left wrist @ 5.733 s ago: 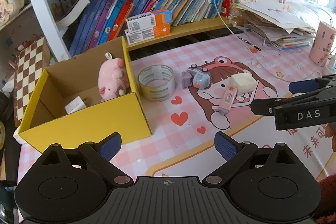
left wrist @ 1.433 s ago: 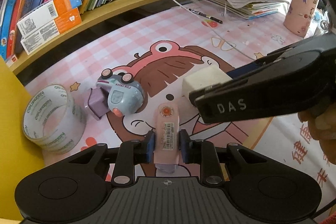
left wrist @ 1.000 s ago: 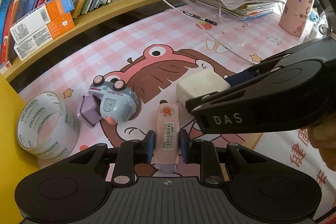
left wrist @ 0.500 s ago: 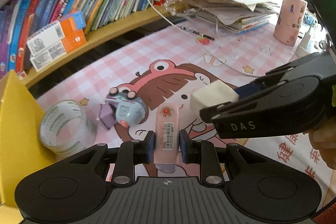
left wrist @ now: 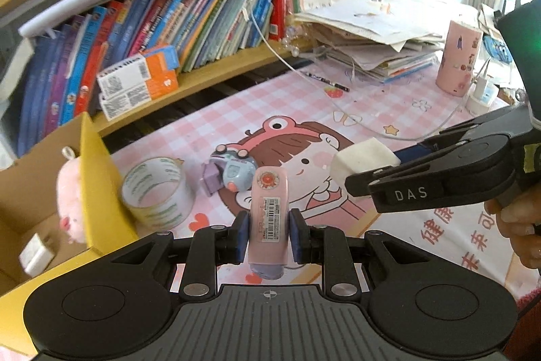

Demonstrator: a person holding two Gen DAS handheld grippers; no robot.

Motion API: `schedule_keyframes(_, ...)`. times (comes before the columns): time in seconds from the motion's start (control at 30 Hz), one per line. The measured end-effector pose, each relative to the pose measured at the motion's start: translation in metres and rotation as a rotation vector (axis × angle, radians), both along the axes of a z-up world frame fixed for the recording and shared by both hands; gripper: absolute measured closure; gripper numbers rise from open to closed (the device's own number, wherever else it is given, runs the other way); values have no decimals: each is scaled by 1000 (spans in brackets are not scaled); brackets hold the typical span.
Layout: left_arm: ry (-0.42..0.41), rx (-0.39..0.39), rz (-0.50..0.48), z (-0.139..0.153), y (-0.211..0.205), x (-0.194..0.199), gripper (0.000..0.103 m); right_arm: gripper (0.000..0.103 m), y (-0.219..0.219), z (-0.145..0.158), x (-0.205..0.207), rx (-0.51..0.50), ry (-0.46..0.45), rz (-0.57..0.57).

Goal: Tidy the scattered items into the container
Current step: 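Lift and carry the highlighter with the left gripper while the right carries the cube toward the box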

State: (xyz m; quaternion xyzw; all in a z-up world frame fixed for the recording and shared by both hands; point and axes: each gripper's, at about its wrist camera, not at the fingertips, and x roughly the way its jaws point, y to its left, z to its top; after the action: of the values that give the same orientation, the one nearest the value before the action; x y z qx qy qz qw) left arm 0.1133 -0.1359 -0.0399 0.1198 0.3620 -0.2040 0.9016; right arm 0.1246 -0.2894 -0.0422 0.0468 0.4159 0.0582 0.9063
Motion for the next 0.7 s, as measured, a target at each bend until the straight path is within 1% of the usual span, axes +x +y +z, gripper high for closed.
schedule_keyframes(0.3, -33, -7, 5, 13, 10, -27, 80, 60, 12, 10, -26, -2, -25, 8)
schedule_keyframes(0.7, -63, -13, -7, 23, 26, -54, 80, 60, 33, 20, -52, -6, -47, 14)
